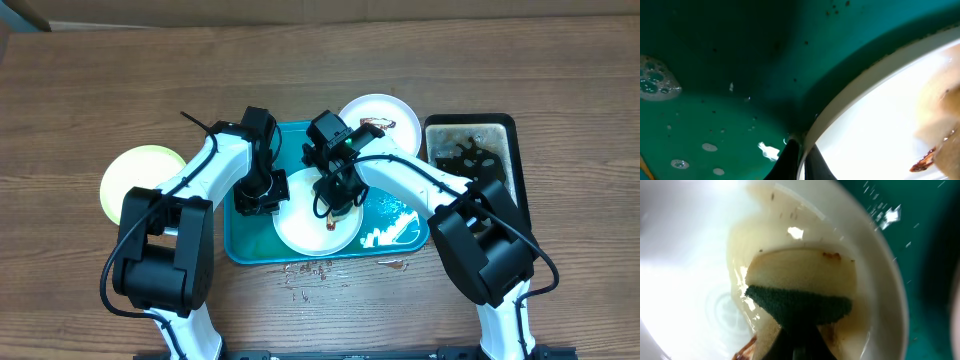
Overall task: Clean dirty plates on tray and stack at the side
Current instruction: 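Scrub the white plate with the sponge while the left gripper holds it, then dip the sponge into the basin with the right gripper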
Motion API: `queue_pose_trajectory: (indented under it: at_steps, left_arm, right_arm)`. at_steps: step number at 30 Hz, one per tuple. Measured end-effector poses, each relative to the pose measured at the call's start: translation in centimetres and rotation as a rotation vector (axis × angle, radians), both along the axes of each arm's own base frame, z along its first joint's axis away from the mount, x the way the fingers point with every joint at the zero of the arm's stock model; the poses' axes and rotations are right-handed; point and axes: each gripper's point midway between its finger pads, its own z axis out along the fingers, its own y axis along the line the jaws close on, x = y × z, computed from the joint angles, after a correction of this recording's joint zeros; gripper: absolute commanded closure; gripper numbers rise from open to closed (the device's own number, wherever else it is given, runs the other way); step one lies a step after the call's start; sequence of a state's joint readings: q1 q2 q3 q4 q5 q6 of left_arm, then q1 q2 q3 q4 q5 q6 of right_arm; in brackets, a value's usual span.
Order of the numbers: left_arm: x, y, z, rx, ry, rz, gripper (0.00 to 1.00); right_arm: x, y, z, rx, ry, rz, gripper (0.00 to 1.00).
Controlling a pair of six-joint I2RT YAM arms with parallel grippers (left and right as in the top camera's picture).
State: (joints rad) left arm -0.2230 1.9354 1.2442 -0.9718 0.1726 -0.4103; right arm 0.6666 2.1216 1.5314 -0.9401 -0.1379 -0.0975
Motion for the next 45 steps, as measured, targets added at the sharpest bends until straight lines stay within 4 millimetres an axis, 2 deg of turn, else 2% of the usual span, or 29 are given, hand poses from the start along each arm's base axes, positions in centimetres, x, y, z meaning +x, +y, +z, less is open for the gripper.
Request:
queue_pose_trajectory:
  at_steps: [10,23,31,35,38,42,45]
  left_arm:
    - [0.0,0.1,0.0,0.005,0.001,-0.002,0.96]
    - [0.0,0.5,-0.1,0.027,-0.004,-0.003,0.96]
    - [0.1,0.5,-0.1,0.026,-0.005,-0.002,0.96]
    - [0.1,0.5,-0.1,0.026,-0.005,-0.002,0.96]
    - [0.1,0.4,-0.1,0.025,-0.005,-0.002,0.96]
    - [0.1,0.4,-0.1,0.025,-0.005,-0.002,0.96]
    - [0.1,0.4,-0.1,0.025,-0.005,-0.002,0.96]
  right_arm:
    - [-1.3,1.2,0.2,0.069,0.103,-0.128,0.96]
    - [0.9,4.0,0.5,0.196,0.128,-0.463,0.96]
    - [1.2,4.5,0.6,0.221,0.135,-0.512,0.96]
    - [1.1,4.0,0.8,0.197,0.119,-0.505,0.96]
    - [1.1,2.8,1.8,0.156,0.083,-0.511,0.96]
    - [1.9,1.0,4.6,0.144,0.011,-0.538,0.96]
    - [3.4,-1.5,6.7,0.135,-0.049,-0.578,0.96]
